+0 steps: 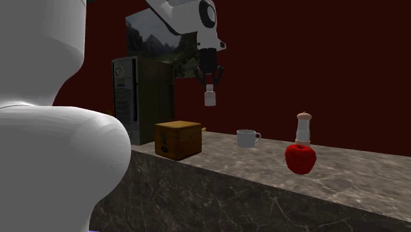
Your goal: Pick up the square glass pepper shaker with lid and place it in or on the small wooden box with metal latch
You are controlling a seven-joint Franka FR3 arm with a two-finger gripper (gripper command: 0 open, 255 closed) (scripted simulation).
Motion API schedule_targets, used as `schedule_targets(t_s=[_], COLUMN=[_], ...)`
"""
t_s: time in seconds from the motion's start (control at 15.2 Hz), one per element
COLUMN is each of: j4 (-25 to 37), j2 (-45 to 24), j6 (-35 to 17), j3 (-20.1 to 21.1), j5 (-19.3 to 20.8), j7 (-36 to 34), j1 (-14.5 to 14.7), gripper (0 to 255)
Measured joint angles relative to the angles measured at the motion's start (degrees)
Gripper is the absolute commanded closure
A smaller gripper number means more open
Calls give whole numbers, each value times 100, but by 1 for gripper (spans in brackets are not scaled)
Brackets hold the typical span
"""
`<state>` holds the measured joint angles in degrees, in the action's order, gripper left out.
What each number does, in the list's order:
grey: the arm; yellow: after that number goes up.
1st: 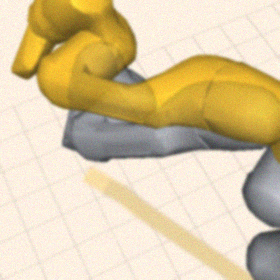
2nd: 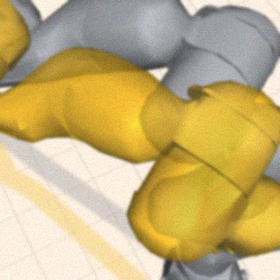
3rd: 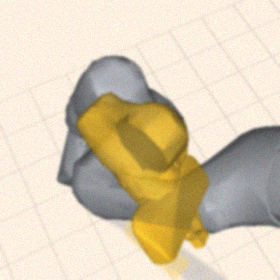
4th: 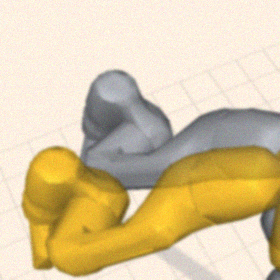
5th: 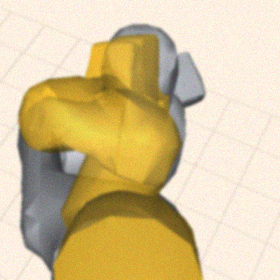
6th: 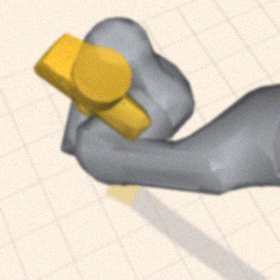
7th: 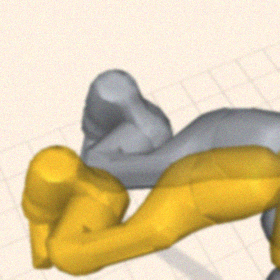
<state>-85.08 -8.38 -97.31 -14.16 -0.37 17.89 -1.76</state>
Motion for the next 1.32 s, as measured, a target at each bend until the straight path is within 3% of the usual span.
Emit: schedule_targets(t_s=[0.73, 0.92, 1.32], j4=[424, 430, -156], j2=[-66, -86, 34], j6=[394, 389, -74], j3=[589, 644, 652], j5=[171, 186, 206], j7=[-1416, -1556, -1597], j1=[829, 909, 926], gripper=[255, 255, 255])
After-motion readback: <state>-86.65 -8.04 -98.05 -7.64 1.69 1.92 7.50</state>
